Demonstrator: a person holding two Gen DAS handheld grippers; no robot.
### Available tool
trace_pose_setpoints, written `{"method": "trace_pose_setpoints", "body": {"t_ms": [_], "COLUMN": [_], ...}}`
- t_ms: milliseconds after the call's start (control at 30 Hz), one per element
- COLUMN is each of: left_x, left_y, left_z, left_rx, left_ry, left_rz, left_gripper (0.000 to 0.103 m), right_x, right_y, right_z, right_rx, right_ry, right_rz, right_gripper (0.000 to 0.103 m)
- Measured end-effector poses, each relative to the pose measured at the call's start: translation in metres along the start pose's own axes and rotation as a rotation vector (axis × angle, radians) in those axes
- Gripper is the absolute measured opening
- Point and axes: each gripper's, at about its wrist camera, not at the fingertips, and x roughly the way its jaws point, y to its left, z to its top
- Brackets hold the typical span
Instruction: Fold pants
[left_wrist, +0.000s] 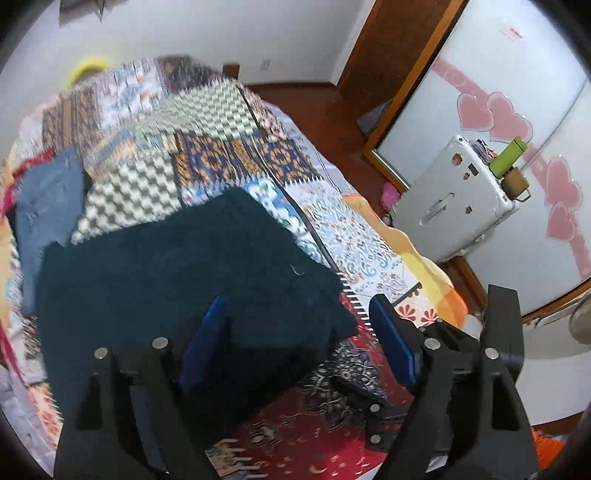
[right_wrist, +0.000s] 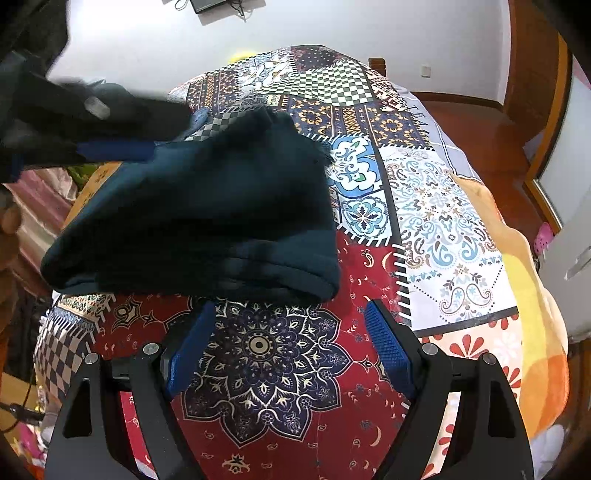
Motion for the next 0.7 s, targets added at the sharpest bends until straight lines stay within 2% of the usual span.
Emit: {"method": "trace_pose_setpoints", "body": {"t_ms": [67,167,300,333,533,667,700], "left_x": [-0.007,-0.015,-0.015,-0.014,0.013,0.059,0.072], "left_y": [0.004,0.028,0.077,0.089,0.180,0.232,0.244], "left_z": [0.003,0.009,0.022,0.023,0.039,0.046,0.047], "left_rx": [-0.004,-0.018,-0.055,-0.065,-0.161,-0.205,-0.213], "left_ry": [-0.027,-0.070,-0.087,-0.086,0.004,0.126,0.158], "left_rz": [0.030,0.126,0.279,0.294,0.348,0.353,0.374], "left_gripper": [0.083,0.087,0.087,0.087,0.087,0.087,0.087], "right_x": [-0.001,-0.001,0.003,0.005,0.018,0.024,0.025], "right_y": [0.003,0.007,0.010,0.012,0.022,0.027,0.028], "right_z": [0.001,0.003,0.005,0.006,0.011,0.017,0.018], "right_rx": [-0.005,-0.013,-0.027,-0.034,-0.081,-0.116,-0.114], "right_ry": [0.000,0.001,0.010,0.016,0.047,0.053,0.054], "right_rz": [0.001,0.003,0.012,0.015,0.000,-0.028,-0.028], "right_gripper": [0.080,0.080,0.080,0.080,0.082,0.083,0.083]}}
